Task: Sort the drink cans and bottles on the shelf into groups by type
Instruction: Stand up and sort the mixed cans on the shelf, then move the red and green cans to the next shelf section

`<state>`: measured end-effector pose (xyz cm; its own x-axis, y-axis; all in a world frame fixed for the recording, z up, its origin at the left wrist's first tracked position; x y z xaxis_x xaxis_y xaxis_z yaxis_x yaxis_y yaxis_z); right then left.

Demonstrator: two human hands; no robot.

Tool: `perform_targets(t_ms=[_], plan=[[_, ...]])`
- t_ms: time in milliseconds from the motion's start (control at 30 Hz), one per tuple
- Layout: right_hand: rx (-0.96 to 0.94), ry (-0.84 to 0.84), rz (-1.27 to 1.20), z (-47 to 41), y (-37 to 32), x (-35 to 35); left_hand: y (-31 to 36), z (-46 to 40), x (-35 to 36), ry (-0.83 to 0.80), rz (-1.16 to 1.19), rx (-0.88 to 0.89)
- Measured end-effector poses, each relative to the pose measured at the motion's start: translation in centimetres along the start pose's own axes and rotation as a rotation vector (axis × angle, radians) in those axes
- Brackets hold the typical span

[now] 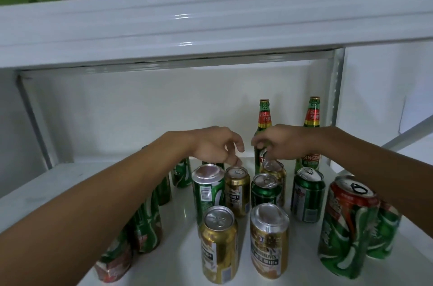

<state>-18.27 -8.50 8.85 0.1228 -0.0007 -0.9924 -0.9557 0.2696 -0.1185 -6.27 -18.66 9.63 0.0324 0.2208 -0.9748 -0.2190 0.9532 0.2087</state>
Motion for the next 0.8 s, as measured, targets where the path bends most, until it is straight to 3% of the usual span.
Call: perform_targets(t_ms=[200,467,800], plan=[[-0.084,0.204,-0.090,1.7,-2.6,-1.2,-3.1,8.5,-3.6,0.270,0.106,0.128],[-0.267,0.438,-0.208,0.8,-9.2,-2.0,-10.7,18.8,-4.5,0.453,0.117,0.003],[-0.401,0.383,-0.261,0.0,-18.4,0.8,-12.3,24.2,1.1,0.491,0.139,-0.130]])
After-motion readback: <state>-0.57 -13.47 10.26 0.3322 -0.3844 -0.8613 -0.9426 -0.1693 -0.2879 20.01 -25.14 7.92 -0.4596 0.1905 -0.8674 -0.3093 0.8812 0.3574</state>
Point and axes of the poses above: each hand's wrist, its own z-axis away from the middle knuckle, its own x-axis out of the palm, y = z × x, the point moved 6 cm from there along -z, towards the middle knuckle, and after that the axes turned 3 degrees about -x, right-handed, at the moved point
